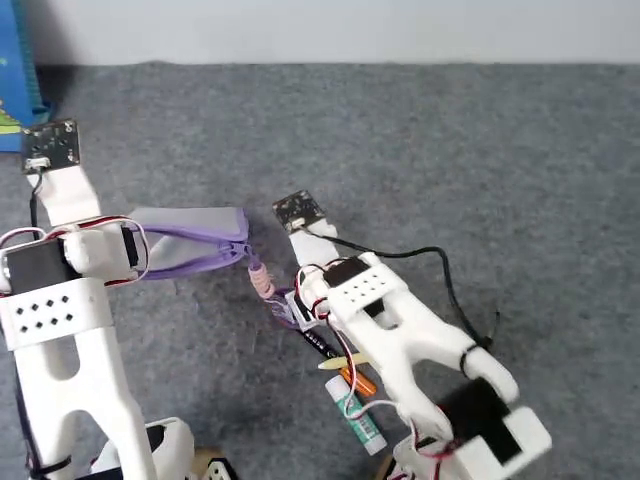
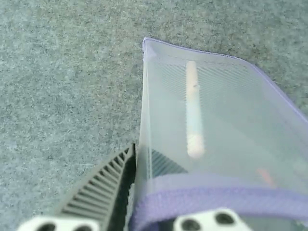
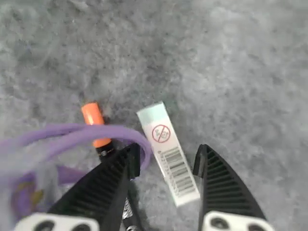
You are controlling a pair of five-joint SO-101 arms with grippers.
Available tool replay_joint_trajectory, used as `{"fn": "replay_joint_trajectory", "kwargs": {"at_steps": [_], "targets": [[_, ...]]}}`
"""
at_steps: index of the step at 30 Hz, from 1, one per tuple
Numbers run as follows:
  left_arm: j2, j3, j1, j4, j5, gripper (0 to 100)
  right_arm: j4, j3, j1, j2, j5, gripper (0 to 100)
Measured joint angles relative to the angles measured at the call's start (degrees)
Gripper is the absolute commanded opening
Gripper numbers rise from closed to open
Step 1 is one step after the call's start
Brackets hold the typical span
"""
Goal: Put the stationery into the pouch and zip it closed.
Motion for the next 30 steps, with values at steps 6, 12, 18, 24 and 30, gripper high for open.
{"fn": "replay_joint_trajectory", "kwargs": {"at_steps": [6, 12, 18, 24, 30], "targets": [[0.0, 1.3, 0.8, 0.0, 0.0, 1, 0.4, -1.8, 3.1, 4.4, 1.3, 2.4], [-0.2, 2.8, 5.8, 0.0, 0.1, 1, 9.3, -3.7, 6.0, 2.7, 6.2, 0.7], [-0.2, 2.8, 8.5, 0.0, 1.8, 1, 15.6, -3.3, 8.6, -12.3, 7.4, 0.7], [0.0, 1.8, 11.5, 0.0, 3.6, 1, 21.6, -2.8, 9.2, -33.8, 8.5, 0.7], [0.0, -1.8, 12.0, 2.4, 4.2, 1, 22.2, -2.7, 9.3, -51.5, 9.2, 0.7]]}}
